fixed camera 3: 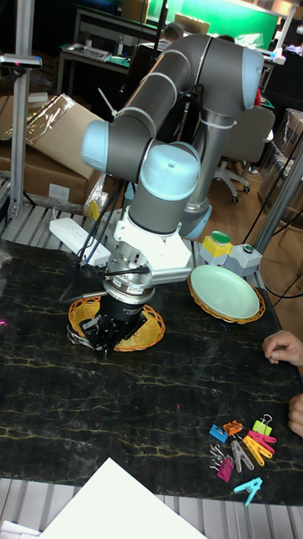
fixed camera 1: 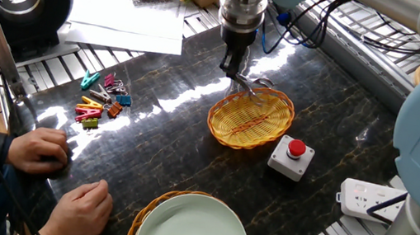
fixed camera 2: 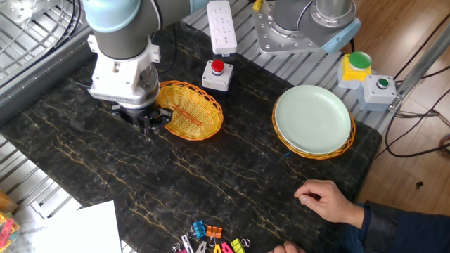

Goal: Use a clamp

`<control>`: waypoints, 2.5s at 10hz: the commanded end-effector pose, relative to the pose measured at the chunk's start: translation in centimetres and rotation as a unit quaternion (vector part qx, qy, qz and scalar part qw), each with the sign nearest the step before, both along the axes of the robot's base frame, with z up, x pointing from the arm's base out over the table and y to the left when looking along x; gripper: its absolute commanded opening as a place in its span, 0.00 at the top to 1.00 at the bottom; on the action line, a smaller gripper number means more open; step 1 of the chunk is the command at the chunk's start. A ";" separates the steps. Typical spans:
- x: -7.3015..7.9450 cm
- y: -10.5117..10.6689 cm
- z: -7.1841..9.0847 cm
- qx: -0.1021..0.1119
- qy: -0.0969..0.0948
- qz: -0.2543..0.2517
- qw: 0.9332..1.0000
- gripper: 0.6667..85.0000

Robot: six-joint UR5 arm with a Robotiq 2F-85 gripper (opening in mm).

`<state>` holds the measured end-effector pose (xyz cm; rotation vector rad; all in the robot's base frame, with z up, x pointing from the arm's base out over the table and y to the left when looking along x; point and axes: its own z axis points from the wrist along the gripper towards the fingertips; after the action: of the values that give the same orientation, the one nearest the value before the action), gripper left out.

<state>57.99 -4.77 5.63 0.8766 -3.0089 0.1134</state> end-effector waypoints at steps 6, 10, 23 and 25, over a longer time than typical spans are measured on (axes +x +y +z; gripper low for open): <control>0.7 0.6 -0.5 0.015 -0.008 0.019 1.000 0.72; 0.4 1.2 -0.1 0.028 -0.007 0.030 0.999 0.48; -0.1 1.9 1.4 0.072 -0.021 0.098 0.992 0.02; -0.3 1.5 1.4 0.065 -0.017 0.096 0.993 0.02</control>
<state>57.60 -3.22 6.88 1.1777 -2.9779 -0.0589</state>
